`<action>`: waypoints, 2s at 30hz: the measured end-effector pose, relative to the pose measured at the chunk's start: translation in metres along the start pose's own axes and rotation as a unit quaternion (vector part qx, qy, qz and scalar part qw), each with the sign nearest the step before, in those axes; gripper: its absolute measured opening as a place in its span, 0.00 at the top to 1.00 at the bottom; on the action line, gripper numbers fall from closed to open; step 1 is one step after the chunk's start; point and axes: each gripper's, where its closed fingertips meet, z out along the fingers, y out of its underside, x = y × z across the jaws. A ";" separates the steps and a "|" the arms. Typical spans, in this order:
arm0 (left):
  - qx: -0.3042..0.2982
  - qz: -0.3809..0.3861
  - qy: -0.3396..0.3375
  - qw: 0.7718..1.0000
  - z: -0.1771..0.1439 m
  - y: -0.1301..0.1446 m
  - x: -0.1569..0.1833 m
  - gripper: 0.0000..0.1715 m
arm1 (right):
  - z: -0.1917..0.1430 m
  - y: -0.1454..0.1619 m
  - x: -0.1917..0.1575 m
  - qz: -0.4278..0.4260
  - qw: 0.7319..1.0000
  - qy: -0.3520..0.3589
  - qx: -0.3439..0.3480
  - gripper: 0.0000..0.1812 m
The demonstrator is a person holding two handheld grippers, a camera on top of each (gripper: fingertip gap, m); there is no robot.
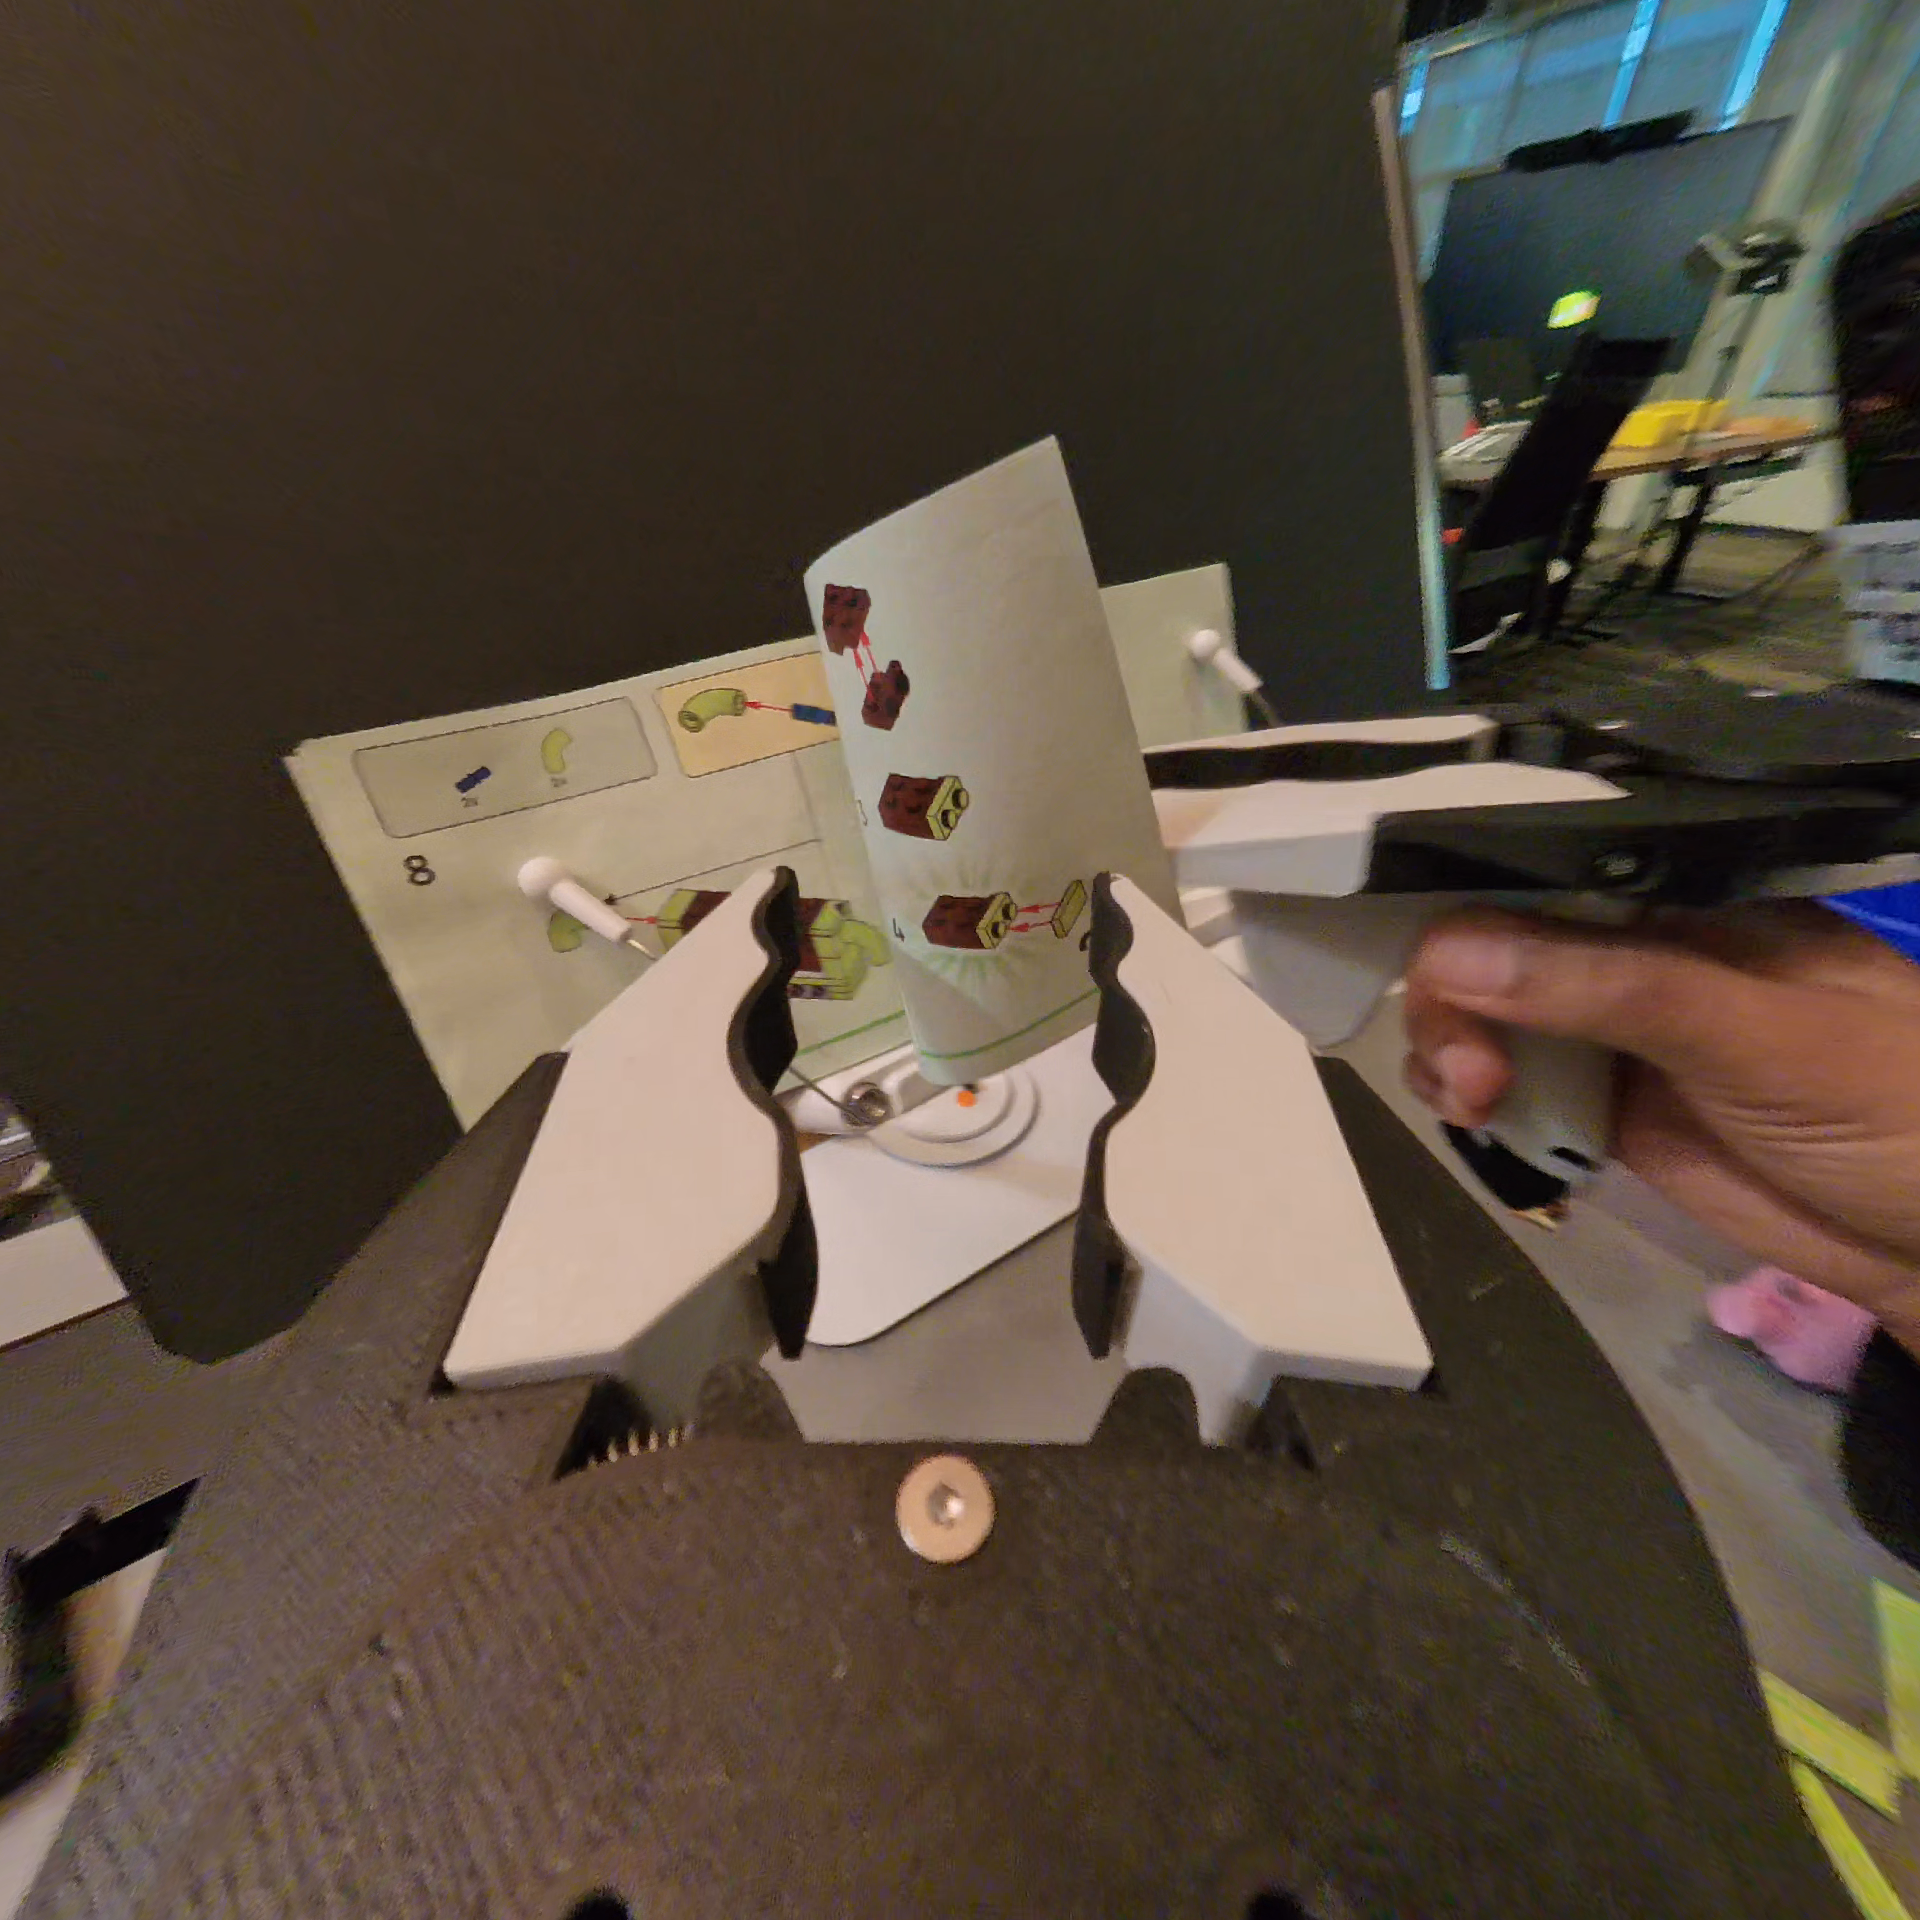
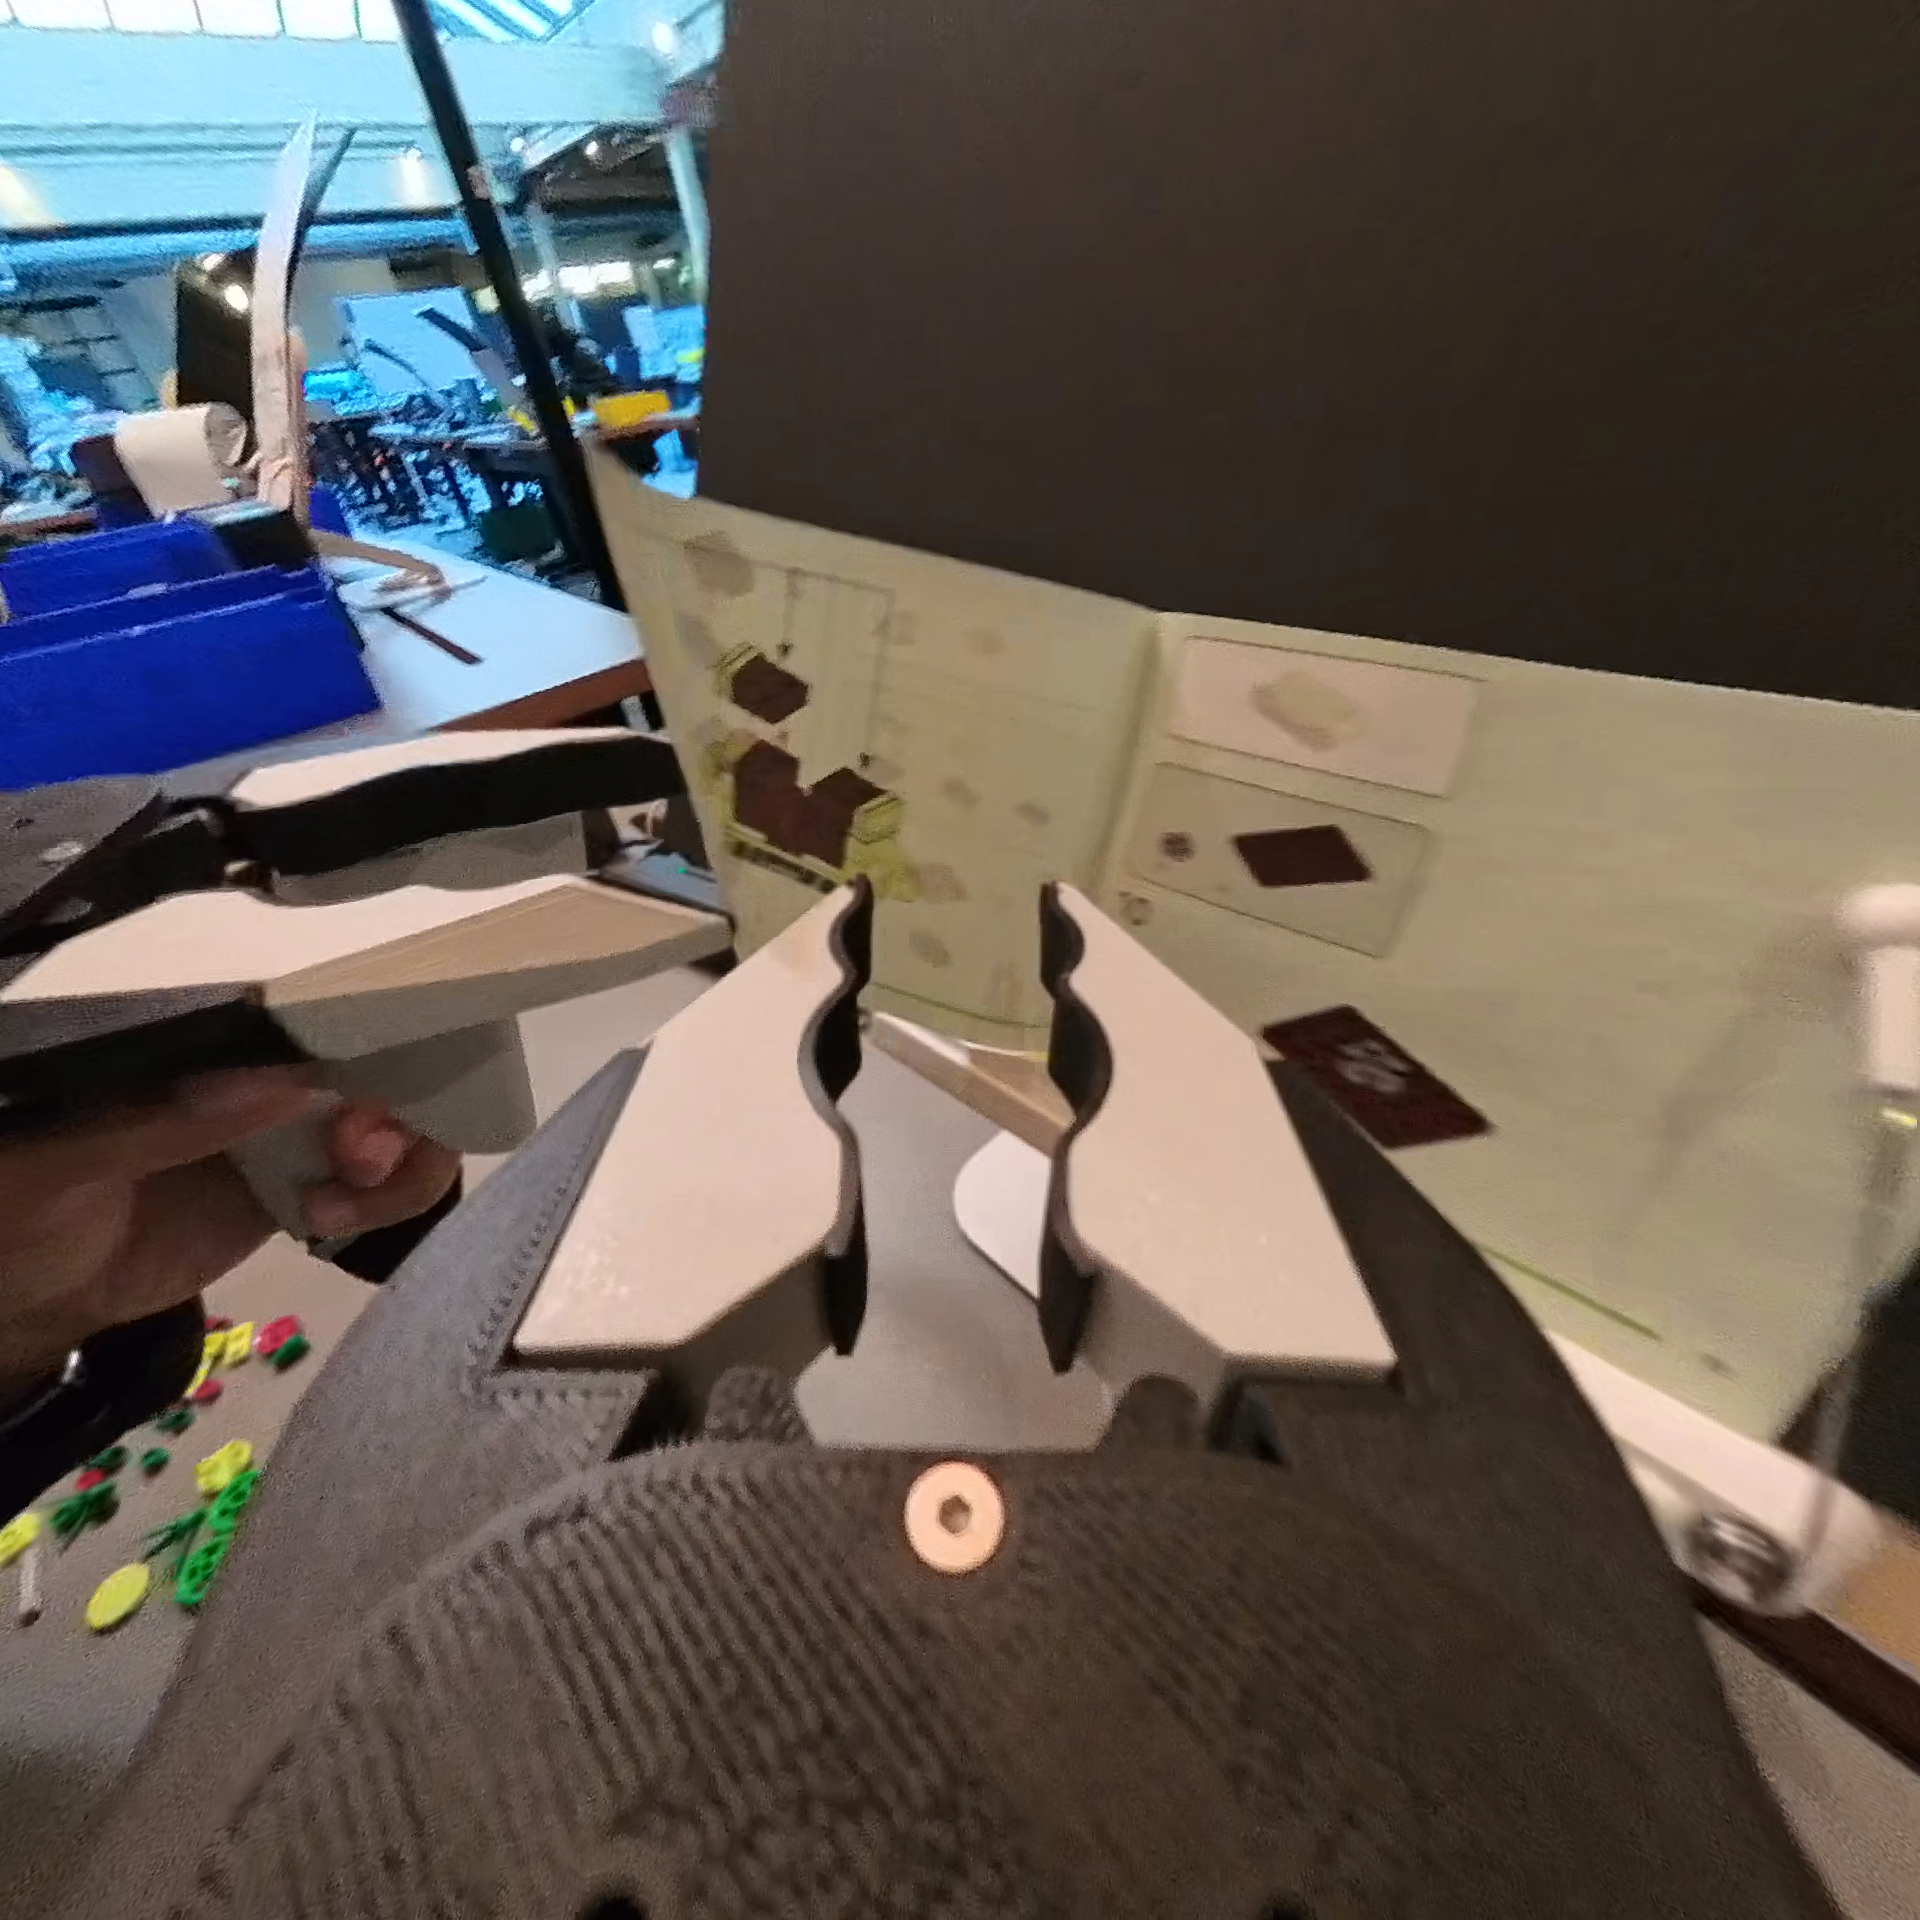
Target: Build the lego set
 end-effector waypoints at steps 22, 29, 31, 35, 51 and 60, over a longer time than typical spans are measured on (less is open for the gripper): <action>-0.019 -0.044 0.050 0.998 -0.025 -0.002 -0.010 1.00 | 0.015 -0.059 -0.034 -0.472 0.875 -0.007 -0.109 0.84; -0.032 0.074 0.027 0.996 -0.019 -0.001 -0.016 1.00 | 0.031 -0.025 -0.048 -0.412 0.853 -0.210 -0.243 0.81; -0.036 0.077 -0.005 0.996 -0.017 0.001 -0.029 0.95 | 0.030 -0.026 -0.040 -0.401 0.850 -0.214 -0.265 1.00; -0.024 0.005 -0.067 0.997 -0.023 0.002 -0.064 0.78 | 0.032 -0.046 -0.017 -0.383 0.877 -0.155 -0.246 1.00; -0.062 -0.084 -0.079 0.991 0.012 0.028 -0.074 0.95 | 0.054 -0.035 -0.011 -0.365 0.893 -0.104 -0.243 1.00; -0.002 -0.017 -0.097 0.995 0.002 0.022 -0.068 0.96 | 0.085 -0.027 -0.037 -0.342 0.900 -0.126 -0.238 1.00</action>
